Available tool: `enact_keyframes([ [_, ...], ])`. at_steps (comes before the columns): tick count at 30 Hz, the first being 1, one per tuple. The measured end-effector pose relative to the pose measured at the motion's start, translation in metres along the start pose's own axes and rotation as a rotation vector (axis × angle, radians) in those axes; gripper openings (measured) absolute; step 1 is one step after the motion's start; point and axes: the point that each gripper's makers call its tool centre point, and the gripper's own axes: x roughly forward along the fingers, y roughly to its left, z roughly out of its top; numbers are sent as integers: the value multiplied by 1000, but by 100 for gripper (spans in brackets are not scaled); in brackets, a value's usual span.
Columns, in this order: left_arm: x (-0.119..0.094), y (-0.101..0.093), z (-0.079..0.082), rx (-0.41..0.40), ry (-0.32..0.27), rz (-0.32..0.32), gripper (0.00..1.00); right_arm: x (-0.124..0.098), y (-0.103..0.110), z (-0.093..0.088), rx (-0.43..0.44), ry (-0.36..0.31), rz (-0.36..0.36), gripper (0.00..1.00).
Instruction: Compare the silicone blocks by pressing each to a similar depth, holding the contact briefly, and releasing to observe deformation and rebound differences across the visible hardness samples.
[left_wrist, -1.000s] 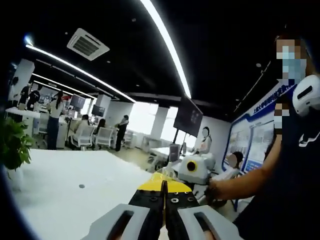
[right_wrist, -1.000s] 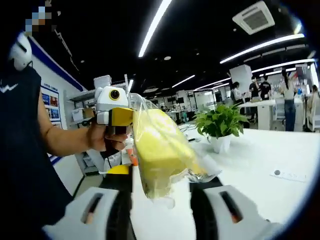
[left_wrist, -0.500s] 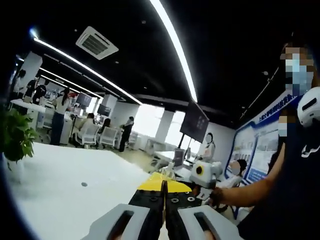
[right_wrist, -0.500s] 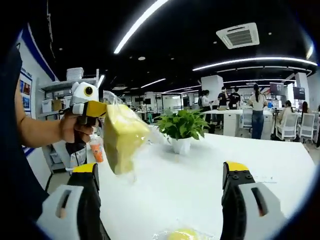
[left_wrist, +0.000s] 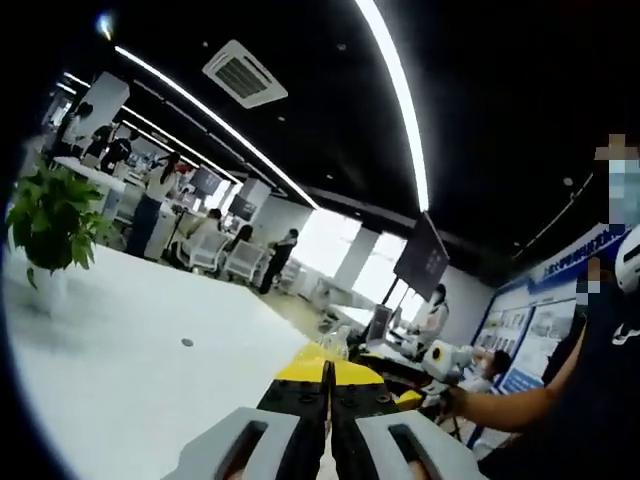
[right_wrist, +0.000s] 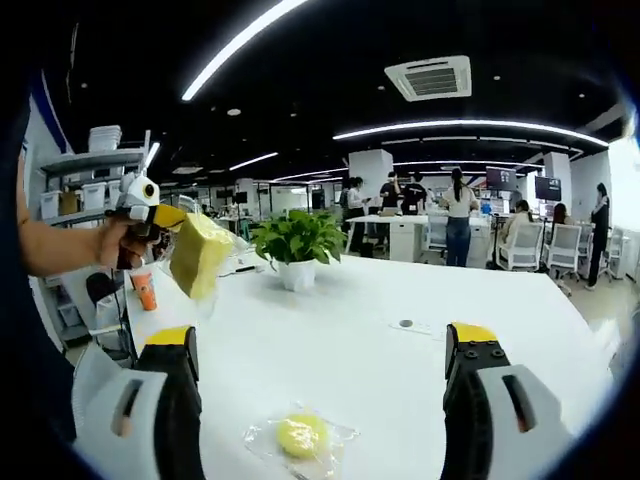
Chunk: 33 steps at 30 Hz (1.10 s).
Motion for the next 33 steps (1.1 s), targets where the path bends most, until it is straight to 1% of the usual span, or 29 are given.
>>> enact_keyframes([
  [1, 0, 3, -3, -32, -2, -4, 0, -2, -2, -6, -41, 19, -20, 96],
  [2, 0, 5, -5, -42, -5, -6, 0, -4, -6, -14, -82, 44, -47, 96],
  [4, -1, 12, -13, -69, 0, 13, 0, -6, -5, -22, -69, 45, -46, 96],
  [7, -3, 21, -23, -84, 12, 30, 0, -11, -2, -33, -53, 46, -48, 96],
  [10, -6, 29, -33, -120, 5, 48, 0, -16, -3, -48, -31, 53, -54, 96],
  [12, -7, 33, -38, -139, 6, 58, 0, -19, -4, -53, -12, 55, -64, 96],
  [14, -9, 40, -44, -188, -9, 65, 0, -23, -4, -59, 13, 53, -74, 96],
  [15, -10, 42, -46, -206, -14, 66, 0, -24, -4, -61, 20, 55, -75, 96],
  [18, -10, 48, -54, -217, -10, 69, 0, -29, -5, -67, 18, 65, -84, 96],
  [19, -9, 51, -59, -236, -5, 77, 0, -30, -6, -69, 20, 67, -85, 96],
  [23, -7, 55, -73, -248, 7, 78, 0, -34, -8, -76, 36, 85, -97, 96],
  [27, -8, 60, -86, -285, 19, 84, 0, -36, -7, -78, 32, 88, -102, 96],
  [30, -10, 70, -99, -321, 29, 94, 0, -38, -7, -82, 40, 94, -107, 96],
  [32, -10, 77, -105, -378, 24, 93, 0, -39, -6, -86, 44, 100, -110, 96],
  [33, -10, 80, -108, -393, 25, 95, 0, -40, -5, -88, 46, 104, -110, 96],
])
